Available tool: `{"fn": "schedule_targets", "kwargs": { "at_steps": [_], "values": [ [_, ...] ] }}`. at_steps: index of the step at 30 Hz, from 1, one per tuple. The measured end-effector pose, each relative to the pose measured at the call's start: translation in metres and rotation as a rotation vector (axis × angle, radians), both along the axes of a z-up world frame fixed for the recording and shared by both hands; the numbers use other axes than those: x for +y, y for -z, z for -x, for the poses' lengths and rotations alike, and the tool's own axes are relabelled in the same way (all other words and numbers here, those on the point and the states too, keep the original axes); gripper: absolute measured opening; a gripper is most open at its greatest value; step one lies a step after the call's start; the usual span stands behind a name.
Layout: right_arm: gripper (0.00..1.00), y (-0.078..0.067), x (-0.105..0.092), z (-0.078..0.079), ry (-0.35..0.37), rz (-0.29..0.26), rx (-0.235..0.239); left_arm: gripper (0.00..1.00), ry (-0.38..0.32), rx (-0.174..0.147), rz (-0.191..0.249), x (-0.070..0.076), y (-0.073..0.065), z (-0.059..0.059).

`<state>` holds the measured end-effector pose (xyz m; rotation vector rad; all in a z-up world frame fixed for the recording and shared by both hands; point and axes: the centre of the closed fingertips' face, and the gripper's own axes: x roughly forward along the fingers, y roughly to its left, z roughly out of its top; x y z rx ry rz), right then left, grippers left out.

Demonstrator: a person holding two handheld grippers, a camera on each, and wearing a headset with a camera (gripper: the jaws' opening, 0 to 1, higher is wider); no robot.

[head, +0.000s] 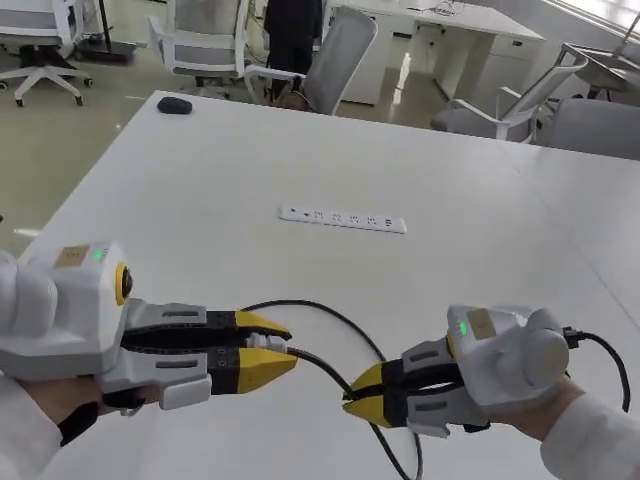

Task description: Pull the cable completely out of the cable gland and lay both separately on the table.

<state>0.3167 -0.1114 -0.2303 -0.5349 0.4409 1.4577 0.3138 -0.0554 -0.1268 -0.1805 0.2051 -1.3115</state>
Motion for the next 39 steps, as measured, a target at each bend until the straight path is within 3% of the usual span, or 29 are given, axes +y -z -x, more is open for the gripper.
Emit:
{"fn": "schedule_targets", "kwargs": {
  "at_steps": [4, 10, 13, 16, 21, 25, 30, 34, 39],
  "values": [
    [0.03, 0.007, -0.006, -0.006, 0.020, 0.008, 0.018, 0.17, -0.011, 0.011, -0.007, -0.002, 0.001, 0.000],
    [0.03, 0.009, -0.005, -0.003, 0.028, 0.021, 0.073, 0.17, -0.012, 0.018, -0.024, -0.003, 0.002, -0.001],
    [0.13, 0.006, -0.004, -0.007, 0.052, 0.003, 0.065, 0.17, -0.026, 0.021, -0.014, -0.003, 0.003, -0.004],
    [0.21, -0.020, 0.007, -0.009, 0.073, -0.098, 0.060, 0.17, -0.029, 0.022, -0.018, -0.003, 0.004, -0.004],
    [0.22, -0.068, 0.026, 0.000, 0.021, -0.232, 0.039, 0.17, -0.008, 0.017, -0.040, -0.007, 0.008, -0.001],
    [0.20, -0.088, 0.039, 0.007, -0.013, -0.285, 0.025, 0.17, 0.002, 0.021, -0.035, -0.011, 0.008, 0.002],
    [0.12, -0.084, 0.045, 0.009, -0.031, -0.264, 0.011, 0.17, 0.012, 0.018, -0.034, -0.014, 0.004, 0.005],
    [0.04, -0.079, 0.045, 0.015, -0.043, -0.264, 0.059, 0.17, 0.000, 0.016, -0.027, -0.013, 0.002, 0.004],
    [0.03, -0.078, 0.048, 0.014, -0.045, -0.269, 0.056, 0.17, -0.005, 0.013, -0.035, -0.012, 0.004, 0.005]
  ]
}}
